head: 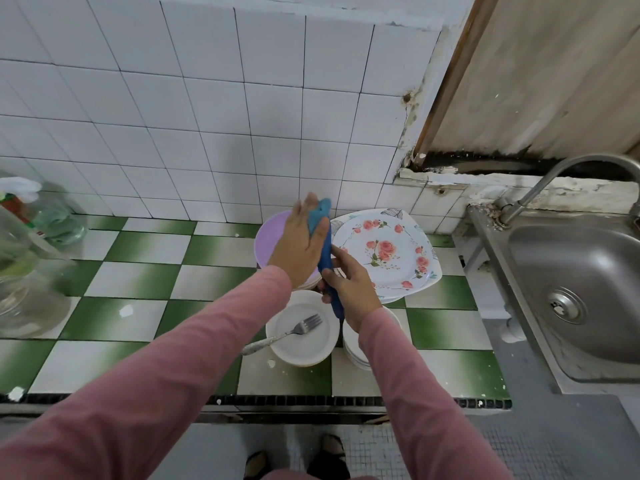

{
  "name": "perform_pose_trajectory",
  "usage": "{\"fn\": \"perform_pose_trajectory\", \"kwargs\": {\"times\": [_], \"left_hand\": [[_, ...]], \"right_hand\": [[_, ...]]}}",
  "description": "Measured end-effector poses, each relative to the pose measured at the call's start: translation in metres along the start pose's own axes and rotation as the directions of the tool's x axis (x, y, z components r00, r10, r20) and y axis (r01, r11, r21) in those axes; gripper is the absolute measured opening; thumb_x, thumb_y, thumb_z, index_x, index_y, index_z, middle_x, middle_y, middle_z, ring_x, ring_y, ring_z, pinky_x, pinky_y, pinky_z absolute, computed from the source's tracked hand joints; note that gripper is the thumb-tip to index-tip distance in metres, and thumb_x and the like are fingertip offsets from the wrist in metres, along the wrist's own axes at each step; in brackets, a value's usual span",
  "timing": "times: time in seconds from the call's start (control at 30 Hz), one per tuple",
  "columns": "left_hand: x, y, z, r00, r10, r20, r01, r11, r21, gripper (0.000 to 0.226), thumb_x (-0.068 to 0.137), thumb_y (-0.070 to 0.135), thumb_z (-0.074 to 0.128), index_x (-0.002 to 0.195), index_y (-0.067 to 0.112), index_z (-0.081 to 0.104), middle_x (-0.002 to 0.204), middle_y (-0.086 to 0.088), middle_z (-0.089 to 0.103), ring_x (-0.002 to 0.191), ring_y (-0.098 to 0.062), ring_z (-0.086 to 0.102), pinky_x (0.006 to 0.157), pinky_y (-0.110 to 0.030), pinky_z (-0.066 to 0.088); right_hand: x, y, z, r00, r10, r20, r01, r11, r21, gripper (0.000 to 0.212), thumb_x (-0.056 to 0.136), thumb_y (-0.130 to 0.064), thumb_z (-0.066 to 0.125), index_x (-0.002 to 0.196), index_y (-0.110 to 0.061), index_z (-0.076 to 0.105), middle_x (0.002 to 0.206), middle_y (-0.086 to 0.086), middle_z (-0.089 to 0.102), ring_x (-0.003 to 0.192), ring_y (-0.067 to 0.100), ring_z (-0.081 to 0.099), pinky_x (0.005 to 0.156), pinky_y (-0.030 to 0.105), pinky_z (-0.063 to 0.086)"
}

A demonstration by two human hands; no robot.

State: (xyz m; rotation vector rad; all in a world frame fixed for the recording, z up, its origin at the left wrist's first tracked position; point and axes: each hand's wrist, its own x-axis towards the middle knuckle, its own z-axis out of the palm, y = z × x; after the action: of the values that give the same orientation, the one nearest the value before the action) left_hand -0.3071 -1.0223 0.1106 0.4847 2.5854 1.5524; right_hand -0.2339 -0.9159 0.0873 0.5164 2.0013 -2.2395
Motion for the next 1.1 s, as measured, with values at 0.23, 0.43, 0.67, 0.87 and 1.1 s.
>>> {"fn": "perform_pose_trajectory", "kwargs": {"times": [0.23,0.43,0.67,0.87,1.1], "left_hand": [[0.019,0.004,-0.007,0.999,-0.054,-0.007,0.055,0.988,0.141,0.058,0.106,0.042,0.027,0.156,0.016,0.018,0.163,0.004,0.017,0.151,-0.015,0.004,0.121,-0.031,0.005],[-0.004,0.014,0.009,0.999,0.024,-0.029,-0.019,0.984,0.179,0.056,0.106,0.038,0.03,0.155,0.016,0.021,0.162,0.003,0.019,0.151,-0.015,0.004,0.123,-0.036,0.003],[0.011,0.01,0.007,0.994,-0.096,-0.056,0.095,0.995,-0.022,0.056,0.106,0.04,0.028,0.156,0.019,0.016,0.164,0.008,0.011,0.151,-0.011,-0.002,0.124,-0.035,0.002],[-0.013,0.022,0.027,0.995,0.087,0.04,-0.093,0.974,0.207,0.055,0.106,0.036,0.027,0.157,0.019,0.014,0.164,0.01,0.006,0.148,-0.003,-0.01,0.121,-0.026,-0.008],[0.012,0.025,0.005,0.992,0.035,-0.117,-0.022,0.993,0.114,0.058,0.106,0.039,0.025,0.157,0.018,0.008,0.165,0.007,0.002,0.151,-0.012,-0.008,0.123,-0.032,-0.003]], "right_hand": [[-0.011,0.001,0.0,0.983,0.125,0.136,-0.154,0.961,0.229,0.045,0.098,0.003,0.043,0.139,-0.013,0.054,0.087,0.007,0.046,0.059,0.013,0.042,0.044,0.02,0.035],[-0.003,-0.007,0.006,0.977,0.171,0.127,-0.208,0.896,0.393,0.056,0.103,-0.052,0.034,0.126,-0.009,0.06,0.095,0.008,0.054,0.059,0.014,0.043,0.042,0.022,0.029],[0.0,-0.006,0.008,0.973,0.181,0.146,-0.231,0.822,0.521,0.088,0.094,-0.077,0.021,0.132,-0.007,0.058,0.097,0.011,0.053,0.055,0.015,0.042,0.039,0.021,0.03],[0.01,-0.021,0.015,0.981,0.154,0.118,-0.194,0.777,0.599,0.073,0.094,-0.075,0.027,0.135,-0.025,0.058,0.123,0.001,0.069,0.105,0.021,0.068,0.084,0.035,0.055],[0.004,-0.022,0.01,0.972,0.177,0.152,-0.229,0.85,0.474,0.086,0.096,-0.074,0.022,0.138,-0.008,0.055,0.108,0.011,0.066,0.072,0.032,0.065,0.052,0.024,0.041]]}}
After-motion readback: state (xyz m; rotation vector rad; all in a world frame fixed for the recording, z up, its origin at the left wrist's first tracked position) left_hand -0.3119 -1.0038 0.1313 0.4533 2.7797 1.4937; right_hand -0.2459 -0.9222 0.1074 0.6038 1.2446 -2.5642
